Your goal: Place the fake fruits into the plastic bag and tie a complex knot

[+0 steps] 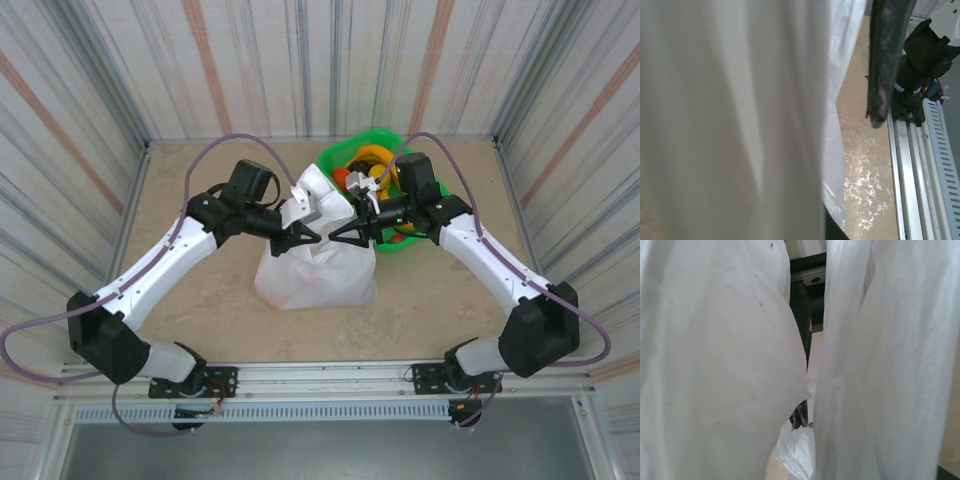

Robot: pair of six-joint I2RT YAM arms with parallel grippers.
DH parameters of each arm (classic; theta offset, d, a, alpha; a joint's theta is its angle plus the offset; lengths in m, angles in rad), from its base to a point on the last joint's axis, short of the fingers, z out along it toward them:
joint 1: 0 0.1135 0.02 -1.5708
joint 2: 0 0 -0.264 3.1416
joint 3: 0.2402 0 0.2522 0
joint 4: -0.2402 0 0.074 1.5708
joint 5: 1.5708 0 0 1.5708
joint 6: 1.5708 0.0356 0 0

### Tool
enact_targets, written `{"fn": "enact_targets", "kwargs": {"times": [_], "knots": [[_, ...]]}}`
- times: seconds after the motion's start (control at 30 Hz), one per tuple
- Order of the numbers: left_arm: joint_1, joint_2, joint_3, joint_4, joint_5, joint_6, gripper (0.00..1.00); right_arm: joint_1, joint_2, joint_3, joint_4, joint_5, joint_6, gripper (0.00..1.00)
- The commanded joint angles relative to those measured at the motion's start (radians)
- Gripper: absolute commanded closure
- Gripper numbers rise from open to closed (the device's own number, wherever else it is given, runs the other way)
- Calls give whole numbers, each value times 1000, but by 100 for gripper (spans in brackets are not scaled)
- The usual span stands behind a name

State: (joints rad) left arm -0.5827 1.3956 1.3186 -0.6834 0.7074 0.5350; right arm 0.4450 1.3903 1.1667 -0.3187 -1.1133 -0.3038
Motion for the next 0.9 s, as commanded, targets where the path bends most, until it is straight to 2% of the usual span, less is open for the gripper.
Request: {"fn": "enact_targets", "kwargs": {"times": [0.0, 0.27, 0.4, 0.6, 0.8, 0.87], "knots": [[1, 4, 15, 5, -16, -10, 100, -5, -37, -27, 63, -43, 24, 33], [0, 9, 16, 1, -32, -9, 100, -3, -44, -23, 150, -56, 92, 31], [-1, 6, 19, -2, -37, -7, 100, 4, -36, -16, 150, -48, 96, 34], [-1, 0, 16, -7, -46, -1, 100, 11, -27, -9, 148, -34, 103, 52], [-1, -3, 16, -11, -56, 1, 100, 15, -24, -2, 146, -25, 109, 79], [-1, -3, 19, -14, -61, 2, 100, 17, -25, 1, 143, -24, 111, 91]]}}
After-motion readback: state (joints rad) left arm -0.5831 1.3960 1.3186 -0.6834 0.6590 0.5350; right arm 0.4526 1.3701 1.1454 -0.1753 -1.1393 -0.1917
